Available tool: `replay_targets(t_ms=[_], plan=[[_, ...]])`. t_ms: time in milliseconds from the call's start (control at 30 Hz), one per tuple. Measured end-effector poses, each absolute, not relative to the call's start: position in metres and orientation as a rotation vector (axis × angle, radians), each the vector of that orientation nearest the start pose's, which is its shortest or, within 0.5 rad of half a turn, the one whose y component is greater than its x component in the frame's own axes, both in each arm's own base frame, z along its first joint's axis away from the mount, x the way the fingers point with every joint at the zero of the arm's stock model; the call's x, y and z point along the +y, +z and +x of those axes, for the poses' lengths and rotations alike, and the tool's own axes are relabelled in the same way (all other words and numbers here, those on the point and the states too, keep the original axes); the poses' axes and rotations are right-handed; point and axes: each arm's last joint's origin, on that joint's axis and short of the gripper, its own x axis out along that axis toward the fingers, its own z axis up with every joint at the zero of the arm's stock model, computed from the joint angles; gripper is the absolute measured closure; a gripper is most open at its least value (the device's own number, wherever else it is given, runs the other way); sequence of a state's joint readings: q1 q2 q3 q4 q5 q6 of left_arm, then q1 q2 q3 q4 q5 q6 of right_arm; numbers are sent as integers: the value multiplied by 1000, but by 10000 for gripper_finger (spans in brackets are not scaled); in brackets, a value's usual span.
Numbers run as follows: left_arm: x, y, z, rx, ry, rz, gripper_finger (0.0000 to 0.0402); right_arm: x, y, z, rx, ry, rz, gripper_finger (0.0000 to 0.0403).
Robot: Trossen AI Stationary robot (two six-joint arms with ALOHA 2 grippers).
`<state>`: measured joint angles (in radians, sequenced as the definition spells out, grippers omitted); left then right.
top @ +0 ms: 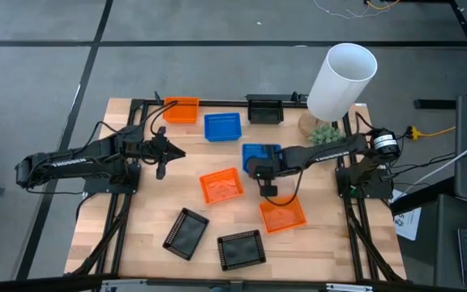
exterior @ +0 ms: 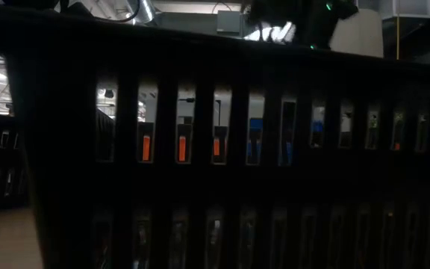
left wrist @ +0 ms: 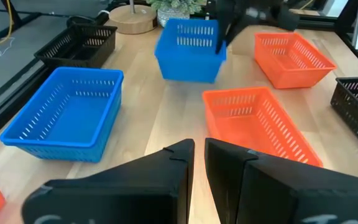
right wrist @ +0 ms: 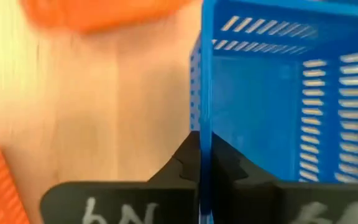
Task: Stack baskets by color
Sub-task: Stack the bottom blue bin on the top blue bin
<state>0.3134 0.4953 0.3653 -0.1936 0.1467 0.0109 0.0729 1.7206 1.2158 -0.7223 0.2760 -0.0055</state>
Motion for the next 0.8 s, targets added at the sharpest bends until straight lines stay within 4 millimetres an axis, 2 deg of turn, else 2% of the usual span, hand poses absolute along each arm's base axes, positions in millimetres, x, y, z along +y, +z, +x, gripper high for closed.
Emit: replay_targets(t_ms=[100,233,400,500,567,667,733,800], plan=[[36,226,125,317,164,-63,372,12,242,348,1132,-229,-318,398],[36,226,125,317,164,-63,372,-3,290,370,924,-320,-427,399],[36,226,125,317,164,-63,372,-42,343,389,616,-455,-471,401],[36,226,125,318,164,-63,372,-70,368,397,444,-538,-462,401],[36,226,125,321,164,-63,372,-88,377,405,366,-547,-454,401],[36,225,124,333,161,-49,372,-113,375,423,348,-548,-444,401],[36,224,124,345,160,-44,372,-126,364,438,404,-550,-443,401],[36,223,124,354,161,-46,372,-136,344,453,523,-529,-440,401]])
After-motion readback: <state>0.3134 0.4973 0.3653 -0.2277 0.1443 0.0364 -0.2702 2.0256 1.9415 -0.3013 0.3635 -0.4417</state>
